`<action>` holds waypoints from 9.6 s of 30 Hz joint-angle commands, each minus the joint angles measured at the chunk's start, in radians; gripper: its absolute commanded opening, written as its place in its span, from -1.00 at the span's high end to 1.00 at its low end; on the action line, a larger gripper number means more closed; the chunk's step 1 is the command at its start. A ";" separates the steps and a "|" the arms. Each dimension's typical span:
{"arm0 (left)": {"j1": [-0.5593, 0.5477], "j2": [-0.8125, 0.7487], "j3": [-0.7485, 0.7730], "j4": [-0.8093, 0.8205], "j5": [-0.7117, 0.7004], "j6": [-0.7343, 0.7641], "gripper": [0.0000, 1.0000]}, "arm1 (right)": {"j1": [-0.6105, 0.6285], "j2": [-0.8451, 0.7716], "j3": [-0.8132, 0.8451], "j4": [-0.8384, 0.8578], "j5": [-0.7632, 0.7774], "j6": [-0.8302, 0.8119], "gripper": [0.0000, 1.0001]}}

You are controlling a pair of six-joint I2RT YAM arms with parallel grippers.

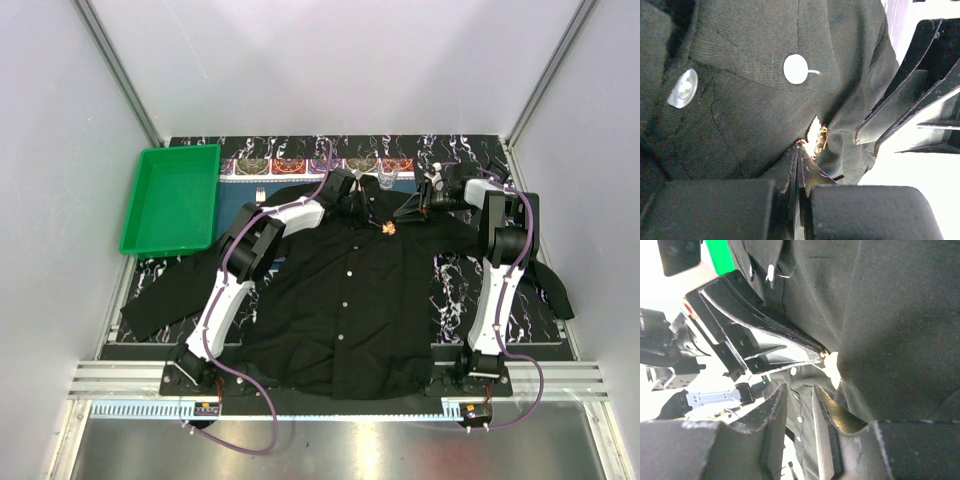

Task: Pin the brooch onto the clothing
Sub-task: Pin the brooch to the clothes.

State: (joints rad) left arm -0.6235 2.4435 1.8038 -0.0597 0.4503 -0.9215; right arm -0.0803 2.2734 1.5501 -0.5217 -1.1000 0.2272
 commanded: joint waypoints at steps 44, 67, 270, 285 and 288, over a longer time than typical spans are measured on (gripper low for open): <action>0.011 0.006 -0.031 -0.049 -0.025 -0.004 1.00 | 0.063 0.077 0.054 0.023 0.081 0.055 0.37; 0.015 0.012 -0.029 -0.058 -0.022 -0.008 1.00 | 0.074 -0.066 -0.039 0.115 0.302 -0.022 0.36; 0.038 -0.067 -0.247 0.350 0.034 -0.254 1.00 | 0.298 -0.127 -0.035 -0.023 0.672 -1.407 0.85; 0.039 -0.066 -0.244 0.328 0.030 -0.246 1.00 | 0.289 -0.178 -0.065 -0.021 0.647 -1.413 0.56; 0.039 -0.064 -0.245 0.325 0.027 -0.246 1.00 | 0.283 -0.190 -0.067 -0.021 0.637 -1.411 0.55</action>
State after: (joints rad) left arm -0.5922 2.3718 1.5486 0.2962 0.4999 -1.1690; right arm 0.2092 2.1029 1.5070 -0.5659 -0.5117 -1.1587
